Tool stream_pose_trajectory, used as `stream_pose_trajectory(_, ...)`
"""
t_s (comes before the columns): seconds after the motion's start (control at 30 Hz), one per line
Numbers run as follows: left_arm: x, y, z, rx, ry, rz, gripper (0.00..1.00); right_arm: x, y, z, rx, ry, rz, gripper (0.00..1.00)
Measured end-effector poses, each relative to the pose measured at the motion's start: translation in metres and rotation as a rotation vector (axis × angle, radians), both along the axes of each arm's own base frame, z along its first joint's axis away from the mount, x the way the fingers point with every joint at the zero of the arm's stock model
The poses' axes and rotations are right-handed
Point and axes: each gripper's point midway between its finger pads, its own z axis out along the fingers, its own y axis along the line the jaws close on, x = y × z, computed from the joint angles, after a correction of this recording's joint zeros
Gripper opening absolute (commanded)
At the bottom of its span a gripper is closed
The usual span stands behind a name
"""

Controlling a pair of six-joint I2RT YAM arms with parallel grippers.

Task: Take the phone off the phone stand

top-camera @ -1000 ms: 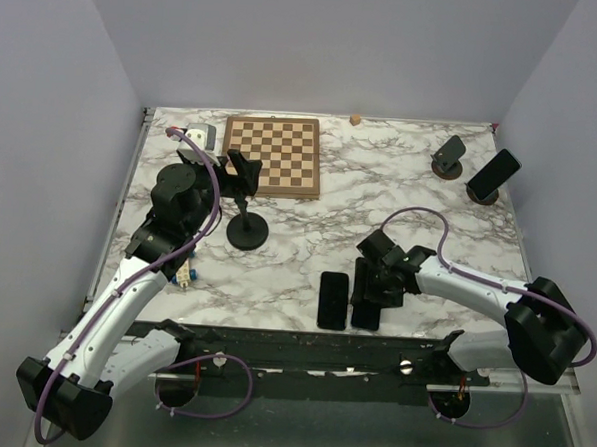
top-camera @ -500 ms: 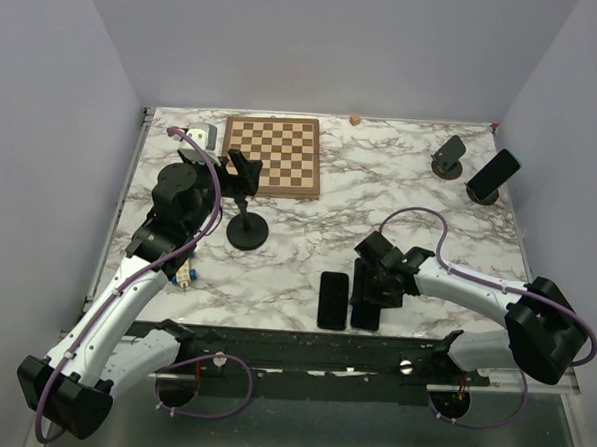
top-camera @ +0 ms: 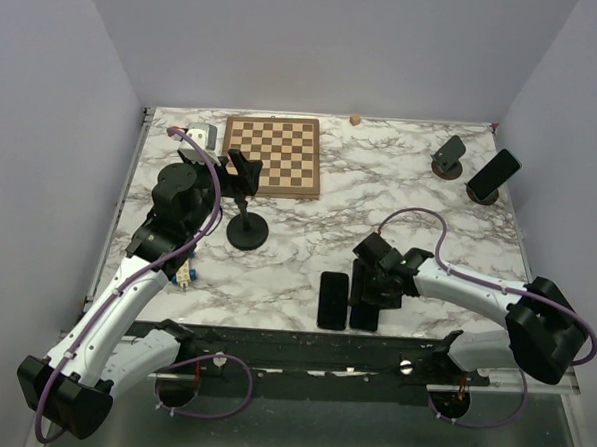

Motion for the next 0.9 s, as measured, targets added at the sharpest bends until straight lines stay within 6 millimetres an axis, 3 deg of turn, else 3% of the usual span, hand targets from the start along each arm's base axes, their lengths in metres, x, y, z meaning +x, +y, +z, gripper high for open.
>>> stream_pose_trajectory(0.17, 0.000, 0.000, 0.000, 0.000, 0.000, 0.000, 0.88, -0.001, 0.000, 0.002, 0.000, -0.004, -0.006, 1.00)
stream_pose_trajectory(0.47, -0.001, -0.001, 0.000, -0.005, 0.002, -0.008, 0.88, 0.019, 0.008, 0.039, 0.013, -0.087, -0.021, 1.00)
stream_pose_trajectory(0.7, -0.004, -0.005, 0.002, -0.015, 0.000, -0.023, 0.88, 0.073, 0.005, 0.115, -0.093, -0.298, -0.073, 1.00)
stream_pose_trajectory(0.9, -0.015, -0.010, 0.013, -0.026, -0.033, -0.050, 0.90, 0.129, -0.021, 0.166, -0.278, -0.450, -0.132, 1.00)
